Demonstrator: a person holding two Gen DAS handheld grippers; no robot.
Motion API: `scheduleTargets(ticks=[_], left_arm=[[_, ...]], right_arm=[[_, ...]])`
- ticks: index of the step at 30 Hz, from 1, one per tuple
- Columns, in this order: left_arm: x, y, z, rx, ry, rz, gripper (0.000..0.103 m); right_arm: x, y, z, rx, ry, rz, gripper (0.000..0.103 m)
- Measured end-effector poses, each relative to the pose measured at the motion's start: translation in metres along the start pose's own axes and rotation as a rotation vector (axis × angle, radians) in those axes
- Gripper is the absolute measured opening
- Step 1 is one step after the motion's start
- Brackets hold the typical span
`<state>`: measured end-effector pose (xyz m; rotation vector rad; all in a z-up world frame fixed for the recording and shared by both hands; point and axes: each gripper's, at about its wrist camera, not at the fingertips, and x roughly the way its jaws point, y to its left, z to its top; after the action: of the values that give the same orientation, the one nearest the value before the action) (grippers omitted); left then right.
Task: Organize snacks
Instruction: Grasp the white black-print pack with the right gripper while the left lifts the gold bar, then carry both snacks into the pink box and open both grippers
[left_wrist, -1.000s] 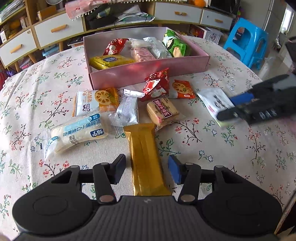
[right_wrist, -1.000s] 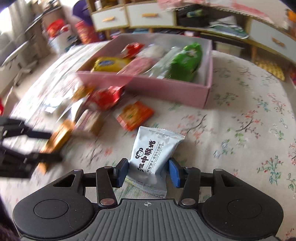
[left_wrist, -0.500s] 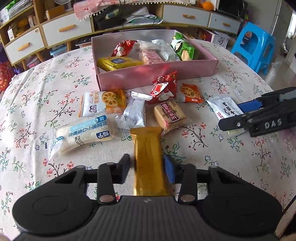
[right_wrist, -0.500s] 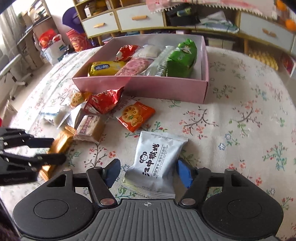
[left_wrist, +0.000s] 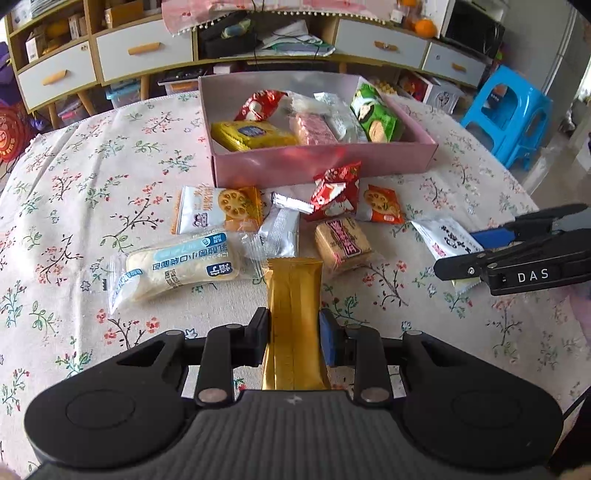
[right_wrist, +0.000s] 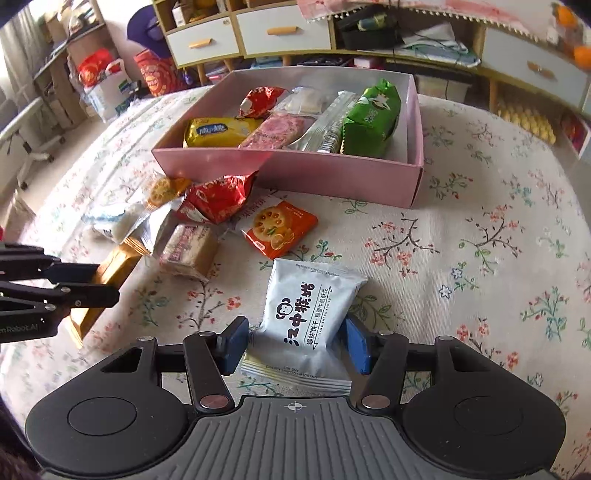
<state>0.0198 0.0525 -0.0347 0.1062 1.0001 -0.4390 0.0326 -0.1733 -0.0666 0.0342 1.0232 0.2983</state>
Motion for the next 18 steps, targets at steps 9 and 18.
scheduleTargets(ticks=[9, 18], left_arm=[[-0.01, 0.001, 0.008, -0.04, -0.03, -0.042, 0.026], [-0.017, -0.008, 0.031, -0.063, -0.082, -0.067, 0.026]], right_arm=[[-0.017, -0.011, 0.009, 0.119, -0.009, 0.079, 0.055], [-0.023, -0.012, 0.033, 0.178, -0.05, 0.099, 0.056]])
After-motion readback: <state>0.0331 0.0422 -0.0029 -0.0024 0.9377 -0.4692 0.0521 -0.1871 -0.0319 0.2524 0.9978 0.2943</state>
